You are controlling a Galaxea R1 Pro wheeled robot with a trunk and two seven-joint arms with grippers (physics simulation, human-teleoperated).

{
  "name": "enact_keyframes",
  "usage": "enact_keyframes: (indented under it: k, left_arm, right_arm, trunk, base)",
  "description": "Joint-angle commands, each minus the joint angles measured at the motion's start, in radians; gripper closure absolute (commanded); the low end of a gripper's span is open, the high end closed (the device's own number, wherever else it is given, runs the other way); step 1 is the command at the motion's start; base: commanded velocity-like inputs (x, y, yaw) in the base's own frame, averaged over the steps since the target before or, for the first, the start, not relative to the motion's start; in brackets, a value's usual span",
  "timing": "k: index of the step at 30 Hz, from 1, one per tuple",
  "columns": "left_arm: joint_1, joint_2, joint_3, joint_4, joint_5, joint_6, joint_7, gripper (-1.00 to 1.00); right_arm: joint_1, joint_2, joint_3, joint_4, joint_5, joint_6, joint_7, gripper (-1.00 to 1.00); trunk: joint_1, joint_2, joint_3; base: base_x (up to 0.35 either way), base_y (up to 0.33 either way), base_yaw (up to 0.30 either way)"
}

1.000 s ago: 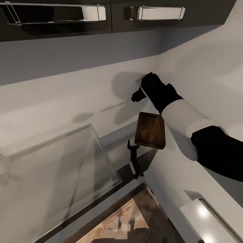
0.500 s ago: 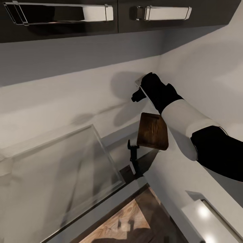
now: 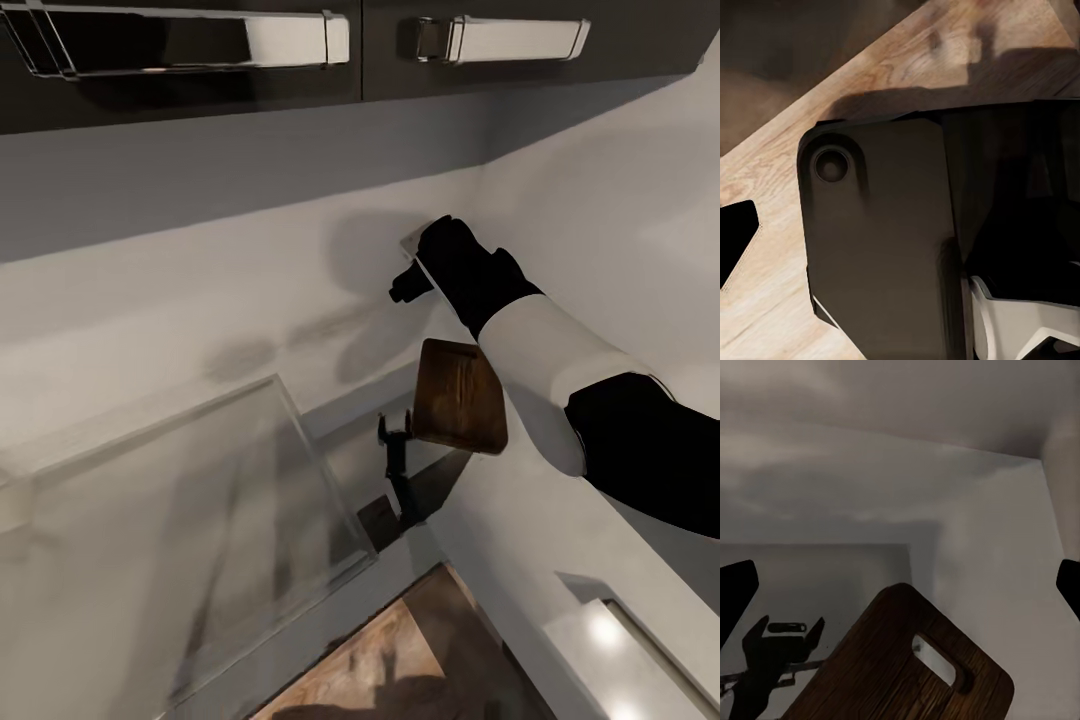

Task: In the kitchen, take the Vidalia onion out of the sink, dice it on the chopping board with the paring knife, put the diced onion into the bowl on the countertop, then place both the paring knife and the chopping board into the sink.

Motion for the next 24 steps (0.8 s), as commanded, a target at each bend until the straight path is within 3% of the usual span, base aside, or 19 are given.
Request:
enact_keyframes:
  k: [1,24]
  left_arm:
    - [0.000,0.000,-0.001,-0.001,0.001,-0.001,-0.001,-1.00]
    - [0.000,0.000,-0.001,-0.001,0.001,-0.001,-0.001,-1.00]
  right_arm:
    - [-0.001,0.000,0.002,0.000,0.011,0.003,0.008,-1.00]
    - [-0.001,0.000,0.002,0.004,0.011,0.003,0.008,-1.00]
  trunk:
    - [0.001,-0.002,-0.001]
    - [0.001,-0.002,-0.001]
  base:
    - [0.176,0.104,0.000]
    - [0.018,0.010,0.000]
